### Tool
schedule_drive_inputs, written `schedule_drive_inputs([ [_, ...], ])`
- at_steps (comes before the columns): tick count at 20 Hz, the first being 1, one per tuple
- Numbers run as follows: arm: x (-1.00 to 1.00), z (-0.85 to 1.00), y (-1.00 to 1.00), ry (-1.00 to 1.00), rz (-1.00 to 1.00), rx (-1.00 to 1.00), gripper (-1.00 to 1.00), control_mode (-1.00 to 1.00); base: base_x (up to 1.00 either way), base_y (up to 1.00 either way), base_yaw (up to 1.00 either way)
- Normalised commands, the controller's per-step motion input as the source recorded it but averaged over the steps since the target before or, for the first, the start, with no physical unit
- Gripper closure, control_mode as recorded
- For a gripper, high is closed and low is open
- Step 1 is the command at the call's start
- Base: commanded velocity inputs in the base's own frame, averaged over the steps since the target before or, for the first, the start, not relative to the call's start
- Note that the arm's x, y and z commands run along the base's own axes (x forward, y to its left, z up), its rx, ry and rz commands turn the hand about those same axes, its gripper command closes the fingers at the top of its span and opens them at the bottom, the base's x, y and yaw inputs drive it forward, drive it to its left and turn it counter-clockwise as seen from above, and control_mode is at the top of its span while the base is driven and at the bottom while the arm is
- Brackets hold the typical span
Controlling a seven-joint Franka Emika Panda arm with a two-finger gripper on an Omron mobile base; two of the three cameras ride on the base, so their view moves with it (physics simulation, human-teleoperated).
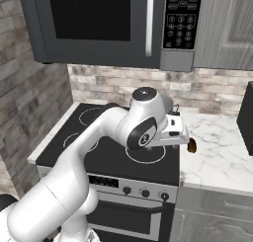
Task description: Turn on the burner for the pot on the stove. Wait thirty seconds for the pot to heat up. Then add the sweet potato to the pot.
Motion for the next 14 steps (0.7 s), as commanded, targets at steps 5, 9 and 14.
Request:
schedule_drive_inputs([
  [5, 0.0, 0.0, 0.0, 0.0, 0.0, 0.0, -1.0, -1.0, 0.0, 0.0, 0.0],
  [9, 0.0, 0.0, 0.0, 0.0, 0.0, 0.0, -1.0, -1.0, 0.0, 0.0, 0.0],
  [14, 0.0, 0.0, 0.0, 0.0, 0.0, 0.0, -1.0, -1.0, 0.0, 0.0, 0.0],
])
